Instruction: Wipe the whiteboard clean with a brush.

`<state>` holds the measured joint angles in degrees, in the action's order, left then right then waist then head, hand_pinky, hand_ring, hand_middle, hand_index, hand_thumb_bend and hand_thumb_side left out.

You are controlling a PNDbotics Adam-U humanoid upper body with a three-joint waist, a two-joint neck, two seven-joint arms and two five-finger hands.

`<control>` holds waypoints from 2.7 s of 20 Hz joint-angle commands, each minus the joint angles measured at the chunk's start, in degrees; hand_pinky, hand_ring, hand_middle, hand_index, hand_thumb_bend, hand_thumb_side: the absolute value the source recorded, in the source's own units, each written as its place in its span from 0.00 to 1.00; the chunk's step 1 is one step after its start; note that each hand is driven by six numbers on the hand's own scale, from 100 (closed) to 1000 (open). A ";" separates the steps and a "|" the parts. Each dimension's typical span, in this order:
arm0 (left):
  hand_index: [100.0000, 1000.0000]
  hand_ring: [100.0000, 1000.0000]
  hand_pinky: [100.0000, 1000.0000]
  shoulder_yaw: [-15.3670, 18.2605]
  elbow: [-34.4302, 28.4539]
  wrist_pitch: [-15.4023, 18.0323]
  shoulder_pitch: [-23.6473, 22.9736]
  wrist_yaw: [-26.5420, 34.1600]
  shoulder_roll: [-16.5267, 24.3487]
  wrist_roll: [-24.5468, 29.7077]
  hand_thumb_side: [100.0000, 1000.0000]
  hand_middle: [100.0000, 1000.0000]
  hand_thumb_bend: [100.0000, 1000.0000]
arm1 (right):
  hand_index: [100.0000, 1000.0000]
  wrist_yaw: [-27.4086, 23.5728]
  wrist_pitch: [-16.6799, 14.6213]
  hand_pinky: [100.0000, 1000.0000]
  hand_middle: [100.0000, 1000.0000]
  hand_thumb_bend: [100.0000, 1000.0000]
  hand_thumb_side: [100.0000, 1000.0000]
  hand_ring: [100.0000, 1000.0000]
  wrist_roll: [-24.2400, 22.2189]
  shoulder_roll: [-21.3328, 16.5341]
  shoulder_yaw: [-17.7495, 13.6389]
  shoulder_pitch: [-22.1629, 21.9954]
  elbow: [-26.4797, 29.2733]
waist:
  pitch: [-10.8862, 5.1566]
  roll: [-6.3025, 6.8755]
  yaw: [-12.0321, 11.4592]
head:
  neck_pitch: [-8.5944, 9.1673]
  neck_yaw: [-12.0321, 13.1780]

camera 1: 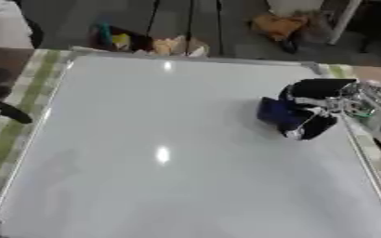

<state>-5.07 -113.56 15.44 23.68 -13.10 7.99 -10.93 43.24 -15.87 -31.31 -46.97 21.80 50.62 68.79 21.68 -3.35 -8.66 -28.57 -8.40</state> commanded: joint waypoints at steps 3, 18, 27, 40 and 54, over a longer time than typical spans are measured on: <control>0.60 0.77 0.36 -0.24 -1.03 0.15 0.31 0.33 0.06 0.18 0.91 0.65 0.00 | 0.00 1.57 0.91 0.72 0.46 0.00 0.33 0.73 0.13 -1.01 -1.95 0.98 -1.71 | -1.22 0.15 0.16 | 0.40 0.11; 0.60 0.77 0.36 -0.26 -1.03 0.23 0.45 0.35 0.07 0.20 0.91 0.65 0.00 | 0.00 4.17 3.70 0.71 0.45 0.00 0.31 0.71 -1.74 0.08 -3.29 1.98 -5.47 | -1.14 0.18 -0.16 | 0.13 0.02; 0.60 0.77 0.36 -0.30 -1.03 0.24 0.59 0.41 0.05 0.19 0.91 0.65 0.00 | 0.00 2.24 3.50 0.71 0.44 0.00 0.30 0.71 -6.23 -0.46 -2.43 0.92 -3.84 | -1.27 0.39 -0.07 | -0.26 0.05; 0.60 0.77 0.36 -0.40 -1.03 0.22 0.64 0.57 -0.10 0.36 0.91 0.65 0.00 | 0.00 -2.95 4.01 0.69 0.43 0.00 0.30 0.69 -9.33 -2.05 -1.09 -1.83 1.10 | -1.68 0.56 0.45 | -0.41 0.21; 0.60 0.77 0.36 -0.44 -1.03 0.18 0.66 0.61 -0.31 0.44 0.91 0.65 0.00 | 0.00 -5.43 4.04 0.68 0.42 0.00 0.33 0.69 -9.28 -2.80 0.32 -4.00 5.59 | -1.65 0.72 0.76 | -0.05 -0.02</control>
<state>-5.08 -113.56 15.60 23.70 -12.68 7.52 -10.65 38.72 -11.68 -40.17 -48.35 21.60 46.64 73.60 21.19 -2.88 -7.90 -28.69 -8.24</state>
